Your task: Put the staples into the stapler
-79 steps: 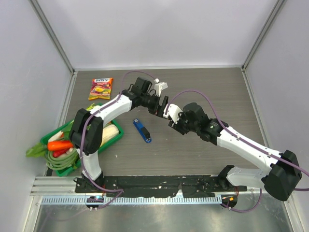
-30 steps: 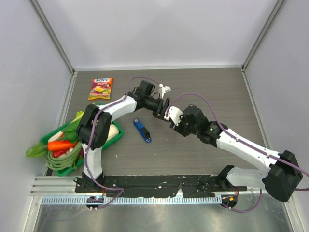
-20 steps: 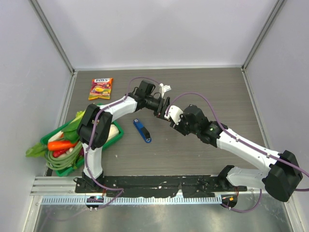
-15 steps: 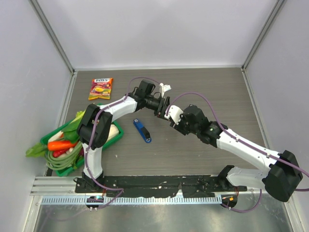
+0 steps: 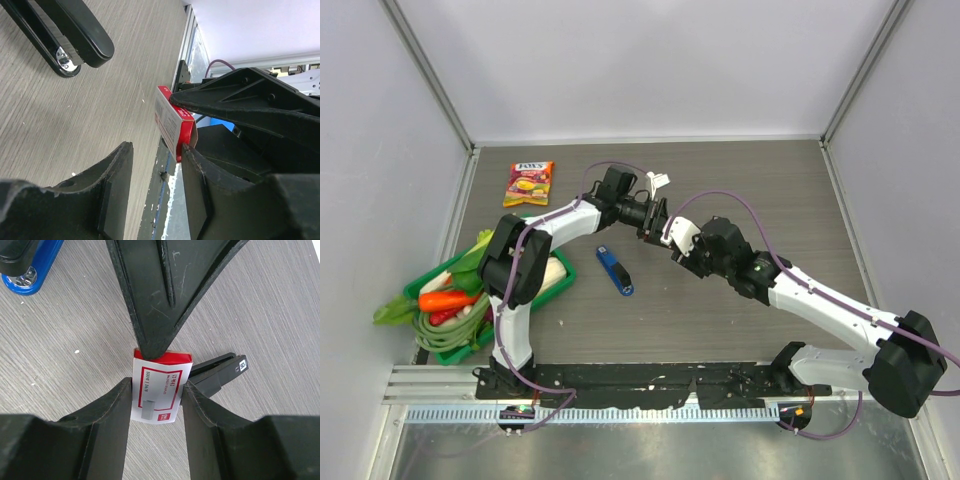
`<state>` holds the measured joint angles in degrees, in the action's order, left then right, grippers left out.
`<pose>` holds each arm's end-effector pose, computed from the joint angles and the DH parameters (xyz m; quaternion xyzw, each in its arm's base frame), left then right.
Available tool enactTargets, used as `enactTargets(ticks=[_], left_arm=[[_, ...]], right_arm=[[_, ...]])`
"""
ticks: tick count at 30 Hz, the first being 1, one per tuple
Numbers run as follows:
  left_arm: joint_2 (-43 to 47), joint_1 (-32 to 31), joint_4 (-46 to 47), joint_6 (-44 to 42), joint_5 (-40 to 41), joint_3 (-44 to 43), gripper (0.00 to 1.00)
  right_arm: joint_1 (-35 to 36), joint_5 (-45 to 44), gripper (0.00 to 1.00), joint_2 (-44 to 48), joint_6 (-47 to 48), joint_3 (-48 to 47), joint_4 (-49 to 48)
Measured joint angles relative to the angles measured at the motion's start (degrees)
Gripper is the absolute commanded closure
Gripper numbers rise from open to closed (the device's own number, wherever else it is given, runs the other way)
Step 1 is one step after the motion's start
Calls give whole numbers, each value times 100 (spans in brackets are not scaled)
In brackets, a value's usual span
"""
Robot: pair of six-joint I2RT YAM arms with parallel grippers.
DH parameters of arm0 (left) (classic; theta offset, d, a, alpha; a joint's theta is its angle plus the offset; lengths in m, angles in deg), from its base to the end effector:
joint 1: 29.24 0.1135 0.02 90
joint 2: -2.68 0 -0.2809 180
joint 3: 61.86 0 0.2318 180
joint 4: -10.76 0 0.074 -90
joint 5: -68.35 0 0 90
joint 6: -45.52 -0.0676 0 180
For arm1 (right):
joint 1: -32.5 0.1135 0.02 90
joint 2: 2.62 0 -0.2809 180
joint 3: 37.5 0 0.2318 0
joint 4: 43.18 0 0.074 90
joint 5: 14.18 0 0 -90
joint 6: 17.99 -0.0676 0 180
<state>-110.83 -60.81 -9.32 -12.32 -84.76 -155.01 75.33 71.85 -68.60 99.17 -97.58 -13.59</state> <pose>0.3339 -0.2759 0.2226 0.2154 0.7748 -0.5921 0.0525 0.1875 0.1675 0.2641 -0.4965 0.7369 0.0319 0.4576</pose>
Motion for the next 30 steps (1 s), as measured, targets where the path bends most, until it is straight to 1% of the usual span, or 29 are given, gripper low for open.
enactTargets(ticks=[2, 9, 20, 30], left_arm=[[0, 0, 46, 42, -15, 2, 60], [0, 0, 109, 72, -57, 24, 62], [0, -122, -225, -278, 173, 31, 60], [0, -212, -354, -411, 275, 31, 60]], right_arm=[[-20, 20, 58, 0, 13, 0, -2], [-31, 66, 58, -7, 55, 0, 9], [-48, 251, 59, -116, 37, -2, 223], [-59, 348, 59, -136, -44, -35, 415]])
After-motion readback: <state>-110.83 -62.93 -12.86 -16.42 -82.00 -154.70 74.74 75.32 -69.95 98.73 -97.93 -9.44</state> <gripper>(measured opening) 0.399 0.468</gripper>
